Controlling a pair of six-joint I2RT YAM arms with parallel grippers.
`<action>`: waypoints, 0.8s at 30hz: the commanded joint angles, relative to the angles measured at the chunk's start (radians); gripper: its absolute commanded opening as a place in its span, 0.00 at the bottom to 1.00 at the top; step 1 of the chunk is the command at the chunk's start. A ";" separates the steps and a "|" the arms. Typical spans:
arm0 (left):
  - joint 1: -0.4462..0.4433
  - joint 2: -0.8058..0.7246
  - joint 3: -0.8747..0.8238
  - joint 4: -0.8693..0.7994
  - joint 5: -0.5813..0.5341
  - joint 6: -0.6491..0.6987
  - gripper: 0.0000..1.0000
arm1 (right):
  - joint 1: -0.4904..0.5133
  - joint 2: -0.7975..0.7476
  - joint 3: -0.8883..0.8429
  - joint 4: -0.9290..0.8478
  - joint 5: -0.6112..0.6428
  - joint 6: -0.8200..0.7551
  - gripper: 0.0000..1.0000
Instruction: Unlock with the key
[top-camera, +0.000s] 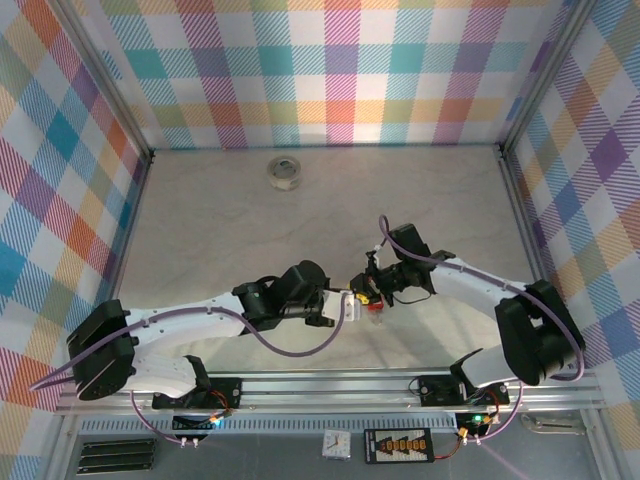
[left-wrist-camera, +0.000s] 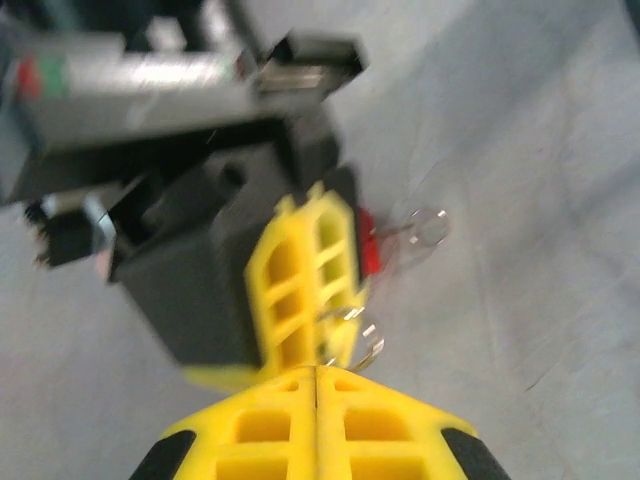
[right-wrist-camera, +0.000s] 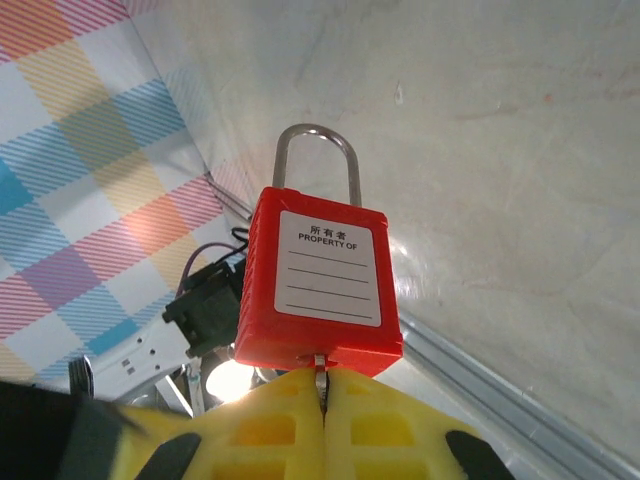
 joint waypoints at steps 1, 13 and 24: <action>-0.015 0.006 0.030 0.045 0.078 -0.029 0.00 | -0.019 0.027 -0.007 0.091 0.003 -0.009 0.00; 0.104 -0.231 -0.051 0.060 0.077 -0.298 0.75 | -0.053 -0.046 -0.005 0.016 0.021 -0.077 0.00; 0.213 -0.387 0.093 -0.197 -0.139 -1.175 0.92 | -0.057 -0.194 0.041 -0.062 0.121 -0.229 0.00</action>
